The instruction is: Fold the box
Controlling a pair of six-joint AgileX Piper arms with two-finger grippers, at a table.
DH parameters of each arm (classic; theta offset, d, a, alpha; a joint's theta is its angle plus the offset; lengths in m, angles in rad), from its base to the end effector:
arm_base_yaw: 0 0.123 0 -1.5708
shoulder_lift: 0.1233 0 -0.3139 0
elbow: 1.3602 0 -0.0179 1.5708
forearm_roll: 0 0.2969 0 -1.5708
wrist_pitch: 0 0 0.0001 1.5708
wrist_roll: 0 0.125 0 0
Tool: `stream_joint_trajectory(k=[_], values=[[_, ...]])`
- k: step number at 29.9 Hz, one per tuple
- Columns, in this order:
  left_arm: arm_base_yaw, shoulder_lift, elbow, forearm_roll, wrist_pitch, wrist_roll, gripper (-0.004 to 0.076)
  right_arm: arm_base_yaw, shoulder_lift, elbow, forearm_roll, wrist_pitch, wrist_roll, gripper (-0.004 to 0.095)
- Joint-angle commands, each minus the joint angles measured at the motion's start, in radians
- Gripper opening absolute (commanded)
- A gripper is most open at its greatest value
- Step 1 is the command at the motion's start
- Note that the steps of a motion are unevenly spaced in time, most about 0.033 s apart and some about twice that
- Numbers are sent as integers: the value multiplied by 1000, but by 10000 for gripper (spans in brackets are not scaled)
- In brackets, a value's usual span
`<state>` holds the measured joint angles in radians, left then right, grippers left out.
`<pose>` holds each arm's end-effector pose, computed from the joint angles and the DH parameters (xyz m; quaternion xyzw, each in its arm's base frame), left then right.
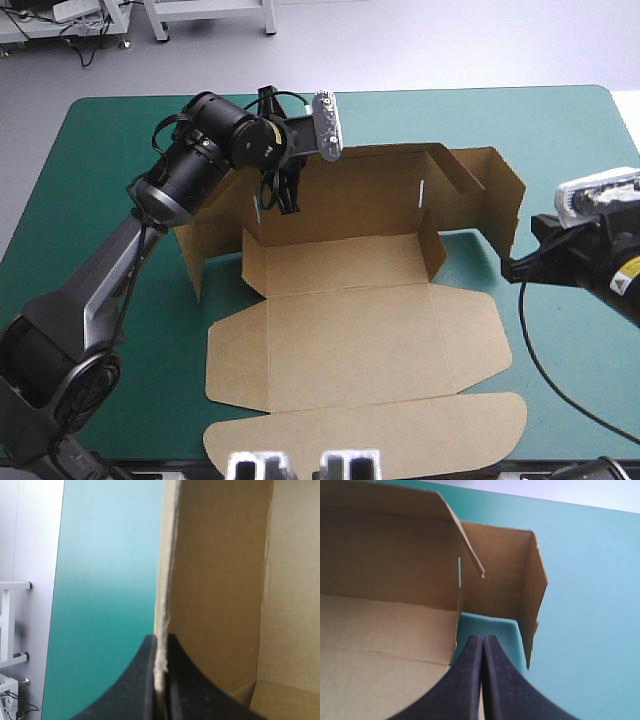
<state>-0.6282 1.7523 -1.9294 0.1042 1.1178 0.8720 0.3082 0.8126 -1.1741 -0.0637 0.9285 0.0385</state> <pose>0.3775 -0.2597 0.4236 0.6410 0.6808 0.0941 0.3417 0.1776 0.0498 0.4631 -0.1179 0.8462 0.0582 0.5163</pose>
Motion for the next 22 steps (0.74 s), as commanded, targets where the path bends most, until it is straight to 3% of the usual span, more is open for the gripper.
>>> stream_joint_trajectory(k=[1, 3, 10, 17, 22], values=[[-5, -60, 17, 5, -77, 43, -10, -1, 72, -109, -23, -53, -20, -20], [-5, -76, 66, 10, -121, 60, -10, -1, 122, -158, -24, -51, -23, -20], [-5, -203, 328, 105, -423, -12, -10, -6, 316, -328, -24, -11, -46, -20], [-5, -287, 496, 146, -544, -20, -10, -51, 548, -559, 26, 54, -86, -20], [-5, -313, 583, 192, -644, -22, -10, -113, 731, -769, 168, 140, -142, -20]])
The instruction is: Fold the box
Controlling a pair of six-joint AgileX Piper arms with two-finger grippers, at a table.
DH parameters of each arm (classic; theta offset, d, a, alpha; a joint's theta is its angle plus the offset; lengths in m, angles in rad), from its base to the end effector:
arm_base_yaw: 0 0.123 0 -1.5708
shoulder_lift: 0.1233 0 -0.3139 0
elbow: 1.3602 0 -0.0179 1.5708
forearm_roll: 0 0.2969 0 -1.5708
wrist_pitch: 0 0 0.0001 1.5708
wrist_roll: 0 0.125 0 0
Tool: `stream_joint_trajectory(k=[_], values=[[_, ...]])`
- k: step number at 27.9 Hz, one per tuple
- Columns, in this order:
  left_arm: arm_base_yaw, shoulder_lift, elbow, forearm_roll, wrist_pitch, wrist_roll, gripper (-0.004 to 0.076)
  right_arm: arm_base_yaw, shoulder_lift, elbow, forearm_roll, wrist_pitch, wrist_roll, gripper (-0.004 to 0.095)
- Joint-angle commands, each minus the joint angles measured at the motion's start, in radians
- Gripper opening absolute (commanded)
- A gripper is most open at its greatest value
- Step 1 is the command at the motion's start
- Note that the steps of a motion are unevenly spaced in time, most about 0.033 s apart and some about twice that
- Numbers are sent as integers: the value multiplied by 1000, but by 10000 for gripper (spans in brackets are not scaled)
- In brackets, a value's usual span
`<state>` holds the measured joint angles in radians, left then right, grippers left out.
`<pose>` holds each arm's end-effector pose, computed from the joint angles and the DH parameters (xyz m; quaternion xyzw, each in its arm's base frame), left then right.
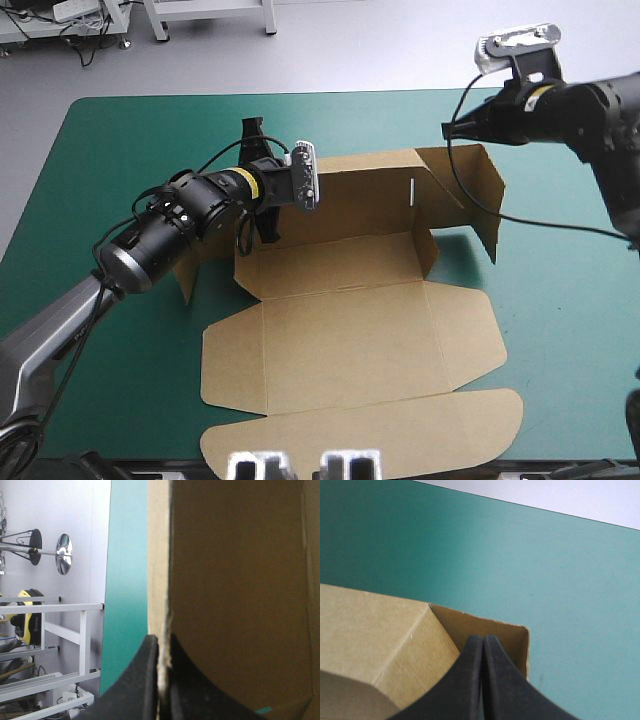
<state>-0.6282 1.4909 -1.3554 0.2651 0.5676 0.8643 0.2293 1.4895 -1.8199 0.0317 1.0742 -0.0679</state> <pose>0.3446 -0.2285 0.3702 0.6464 0.6014 0.1672 0.4389 0.3656 0.0889 0.4971 -0.1322 0.8874 0.0514 0.4386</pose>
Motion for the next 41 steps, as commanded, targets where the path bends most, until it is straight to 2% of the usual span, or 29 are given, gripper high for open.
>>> stream_joint_trajectory(k=[1, 7, 11, 17, 26, 29, 31, 37, 41], values=[[-5, -51, 16, 42, -106, -15, -10, -45, 94, -158, 93, 9, -38, -20], [-52, -53, 38, 259, -122, -98, -10, -107, 324, -385, 208, 155, -26, -20], [-57, -53, 40, 296, -133, -124, -10, -115, 430, -443, 249, 145, 13, -20], [-57, -53, 47, 296, -143, -131, -10, -115, 523, -448, 247, 164, 34, -20], [-57, -53, 46, 296, -137, -146, -10, -115, 528, -443, 345, 178, 30, -20], [-57, -53, 46, 299, -127, -146, -10, -115, 504, -414, 363, 178, 14, -20], [-57, -53, 46, 299, -125, -146, -10, -115, 478, -366, 332, 178, 7, -20], [-57, -46, 46, 299, -120, -146, -10, -117, 370, -126, 333, 176, -47, -20], [-57, -24, 46, 295, -72, -148, -10, -117, 287, 28, 344, 174, -96, -20]])
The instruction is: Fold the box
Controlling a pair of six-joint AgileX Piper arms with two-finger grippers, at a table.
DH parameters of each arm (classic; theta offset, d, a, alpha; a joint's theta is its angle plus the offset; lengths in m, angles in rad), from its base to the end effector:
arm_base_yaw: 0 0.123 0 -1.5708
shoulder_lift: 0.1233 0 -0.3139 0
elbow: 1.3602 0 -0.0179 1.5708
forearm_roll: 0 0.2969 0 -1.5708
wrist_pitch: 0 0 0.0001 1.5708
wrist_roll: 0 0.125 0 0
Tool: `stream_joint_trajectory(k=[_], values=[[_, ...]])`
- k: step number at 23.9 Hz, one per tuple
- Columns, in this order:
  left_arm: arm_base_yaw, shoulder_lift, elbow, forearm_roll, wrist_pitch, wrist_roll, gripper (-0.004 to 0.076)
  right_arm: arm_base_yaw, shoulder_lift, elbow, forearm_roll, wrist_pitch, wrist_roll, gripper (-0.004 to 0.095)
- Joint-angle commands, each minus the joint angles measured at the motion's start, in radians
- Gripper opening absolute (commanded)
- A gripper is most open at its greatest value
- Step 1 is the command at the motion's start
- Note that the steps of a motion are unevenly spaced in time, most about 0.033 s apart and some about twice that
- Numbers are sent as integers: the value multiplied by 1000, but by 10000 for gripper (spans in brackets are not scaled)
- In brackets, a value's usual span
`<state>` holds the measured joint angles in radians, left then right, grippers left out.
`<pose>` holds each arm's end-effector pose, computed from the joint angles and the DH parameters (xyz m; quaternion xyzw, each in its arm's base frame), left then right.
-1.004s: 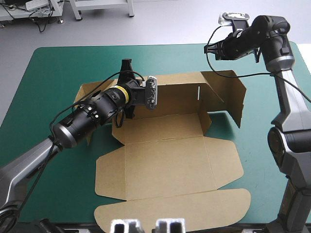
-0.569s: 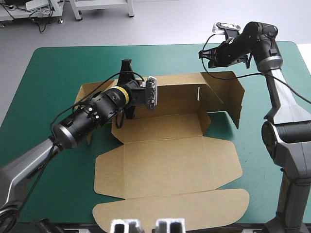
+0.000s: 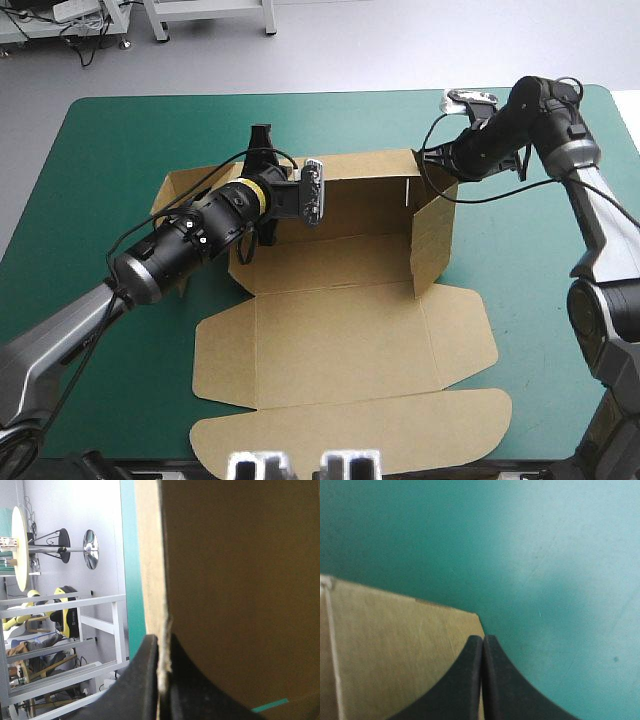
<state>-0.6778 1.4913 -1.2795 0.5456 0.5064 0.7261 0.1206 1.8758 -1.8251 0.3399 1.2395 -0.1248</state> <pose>0.3411 -0.2342 0.3524 0.6696 0.5582 0.2337 0.4306 0.4629 0.0958 0.3274 -0.0939 0.9647 0.1669 0.1806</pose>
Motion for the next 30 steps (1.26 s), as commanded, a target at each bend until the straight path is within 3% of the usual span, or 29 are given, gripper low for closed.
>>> stream_joint_trajectory(k=[1, 3, 8, 9, 13, 17, 19, 26, 30], values=[[-7, -22, -29, 12, -7, -12, -10, -8, -115, 60, 43, 5, -51, -20], [-7, -21, -29, -3, -5, -12, -10, -8, -174, 153, 73, -76, -108, -20], [-13, -21, -29, -83, 5, 30, -10, -8, -359, 543, 233, -429, -340, -20], [-19, -21, -29, -83, 19, 30, -10, -8, -404, 656, 336, -540, -472, -20], [-23, -21, -29, -83, 17, 30, -10, -8, -489, 868, 628, -704, -846, -20], [-23, -14, -29, -88, 35, 30, -10, -7, -586, 1050, 943, -779, -1286, -18], [-23, -4, -29, -92, 42, 30, -10, -7, -605, 1086, 999, -798, -1376, -18], [-34, 18, -29, -103, 36, 26, -10, -7, -611, 1115, 1034, -791, -1429, 6], [-44, 18, -29, -88, 24, 29, -10, -7, -611, 1115, 1034, -718, -1503, 211]])
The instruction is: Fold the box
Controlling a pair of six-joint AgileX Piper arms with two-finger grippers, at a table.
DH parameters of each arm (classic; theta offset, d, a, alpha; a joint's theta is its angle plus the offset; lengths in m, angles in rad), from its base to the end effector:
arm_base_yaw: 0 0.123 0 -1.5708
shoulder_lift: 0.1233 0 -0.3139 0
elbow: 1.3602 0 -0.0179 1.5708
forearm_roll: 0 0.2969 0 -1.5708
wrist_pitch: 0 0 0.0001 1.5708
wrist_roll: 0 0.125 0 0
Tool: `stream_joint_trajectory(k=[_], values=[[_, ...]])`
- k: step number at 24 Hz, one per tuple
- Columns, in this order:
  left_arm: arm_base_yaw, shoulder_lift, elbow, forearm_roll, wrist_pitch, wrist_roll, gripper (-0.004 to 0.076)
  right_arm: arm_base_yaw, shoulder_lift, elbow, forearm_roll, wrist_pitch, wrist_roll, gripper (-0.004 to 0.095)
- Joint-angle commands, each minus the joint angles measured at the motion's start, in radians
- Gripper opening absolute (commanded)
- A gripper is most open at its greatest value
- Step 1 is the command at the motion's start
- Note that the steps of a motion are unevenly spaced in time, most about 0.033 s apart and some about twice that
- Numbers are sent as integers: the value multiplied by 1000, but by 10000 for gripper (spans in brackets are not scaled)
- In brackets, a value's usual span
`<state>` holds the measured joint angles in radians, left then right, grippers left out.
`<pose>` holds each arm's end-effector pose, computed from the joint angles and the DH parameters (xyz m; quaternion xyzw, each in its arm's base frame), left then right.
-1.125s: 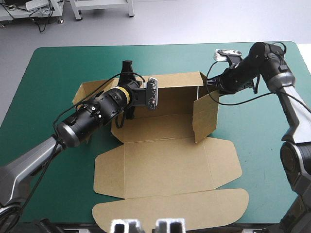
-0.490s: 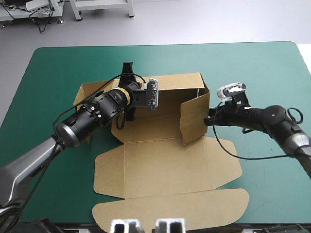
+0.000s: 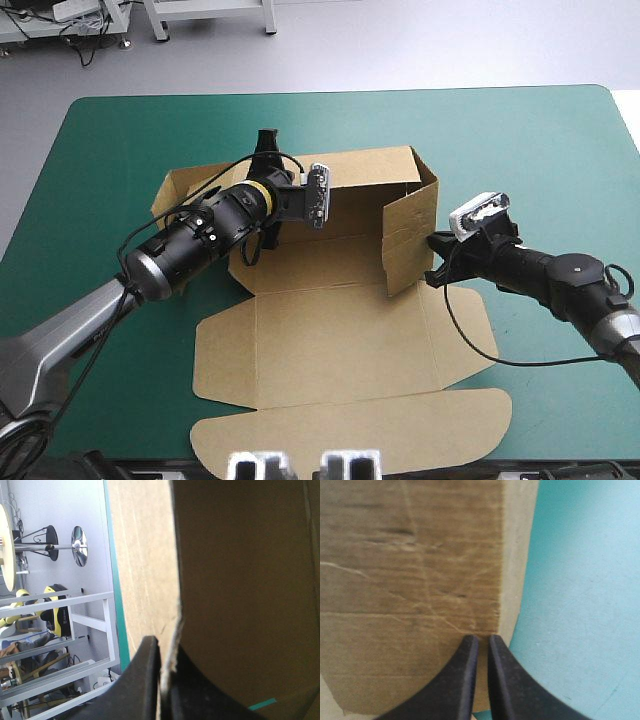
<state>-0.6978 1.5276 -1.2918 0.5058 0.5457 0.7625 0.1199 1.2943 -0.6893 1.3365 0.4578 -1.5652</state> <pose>0.3410 -0.2449 0.3377 0.6879 0.5608 0.2215 0.4039 0.3013 0.0905 0.2352 -0.2598 0.8361 0.1664 0.4536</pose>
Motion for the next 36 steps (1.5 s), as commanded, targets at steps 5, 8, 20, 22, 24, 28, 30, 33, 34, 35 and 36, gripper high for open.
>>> stream_joint_trajectory(k=[5, 8, 20, 22, 24, 28, 30, 33, 34, 35, 36], values=[[-24, -18, -17, -33, -56, -10, -10, -6, -30, -33, 74, -2, -150, 709], [-24, -18, -17, -28, -67, -17, -10, -6, -20, -67, 67, 2, -177, 709], [-24, -30, -17, 49, -76, -131, -10, 113, 138, -138, 35, -54, -91, 694], [-24, -39, -17, 47, -89, -151, -10, 171, 139, -138, 33, -167, -84, 680], [-24, -42, -17, 47, -101, -183, -10, 212, 139, -138, 33, -254, -62, 633], [-24, -43, -17, 43, -80, -198, -10, 242, 139, -138, 33, -351, -13, 409], [-24, -43, -17, 43, -70, -202, -10, 242, 139, -138, 29, -354, -13, 289], [-24, -45, -17, 43, -70, -205, -10, 242, 139, -138, 22, -356, -13, 98], [-24, -47, -17, 43, -70, -205, -10, 242, 139, -138, 18, -354, -13, 44], [-24, -48, -17, 43, -70, -205, -10, 242, 139, -138, 15, -354, -13, -4], [-24, -49, -17, 43, -70, -205, -10, 242, 139, -138, 15, -356, -13, -18]])
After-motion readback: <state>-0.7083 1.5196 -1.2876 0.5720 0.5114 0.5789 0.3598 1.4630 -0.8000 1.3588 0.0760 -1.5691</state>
